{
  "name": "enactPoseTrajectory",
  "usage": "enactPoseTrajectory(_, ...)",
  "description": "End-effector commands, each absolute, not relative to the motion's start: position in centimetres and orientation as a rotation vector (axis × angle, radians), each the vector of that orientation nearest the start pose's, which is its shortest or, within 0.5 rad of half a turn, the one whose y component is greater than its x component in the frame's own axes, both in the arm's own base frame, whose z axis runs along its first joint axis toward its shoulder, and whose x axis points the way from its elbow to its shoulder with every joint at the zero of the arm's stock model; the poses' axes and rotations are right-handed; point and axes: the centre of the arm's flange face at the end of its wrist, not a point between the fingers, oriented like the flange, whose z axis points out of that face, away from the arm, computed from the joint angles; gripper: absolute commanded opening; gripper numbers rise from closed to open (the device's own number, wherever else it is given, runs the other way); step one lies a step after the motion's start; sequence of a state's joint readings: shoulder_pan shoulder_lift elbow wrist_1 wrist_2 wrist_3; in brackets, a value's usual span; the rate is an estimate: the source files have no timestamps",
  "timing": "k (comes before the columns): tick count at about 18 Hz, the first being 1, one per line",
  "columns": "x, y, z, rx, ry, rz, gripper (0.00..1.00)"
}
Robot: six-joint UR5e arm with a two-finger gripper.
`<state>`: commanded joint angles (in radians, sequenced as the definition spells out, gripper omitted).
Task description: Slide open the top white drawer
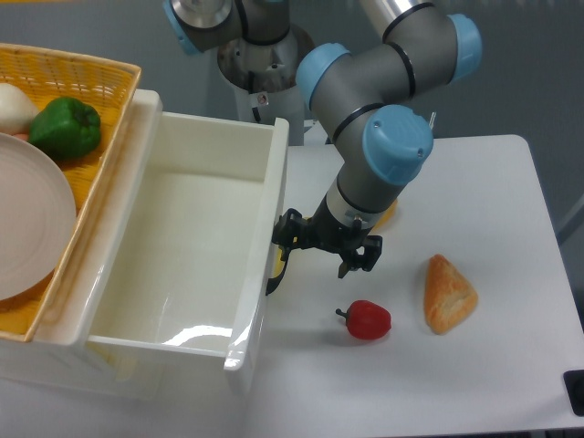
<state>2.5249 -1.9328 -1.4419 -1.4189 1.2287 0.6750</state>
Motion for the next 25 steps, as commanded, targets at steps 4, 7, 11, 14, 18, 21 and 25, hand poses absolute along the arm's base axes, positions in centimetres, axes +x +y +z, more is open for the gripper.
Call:
enactPoseTrajectory(4,-41.1,49.8,36.7,-2.869,-0.442,-0.460,1.00)
enactPoseTrajectory(7,-40.9,49.9,36.4,-2.858,-0.448,-0.484,1.00)
enactPoseTrajectory(11,-40.9,50.0,36.5,-2.838,-0.467,-0.504,1.00)
enactPoseTrajectory(14,-41.3,49.7,36.5,-2.831,-0.479,-0.507,1.00)
enactPoseTrajectory(18,-41.8,49.5,37.2,-2.822,-0.480,-0.485,1.00)
enactPoseTrajectory(21,-42.4,49.0,37.6,-2.813,-0.480,-0.465,1.00)
enactPoseTrajectory(25,-43.9,48.4,38.6,-2.791,-0.392,-0.356,1.00)
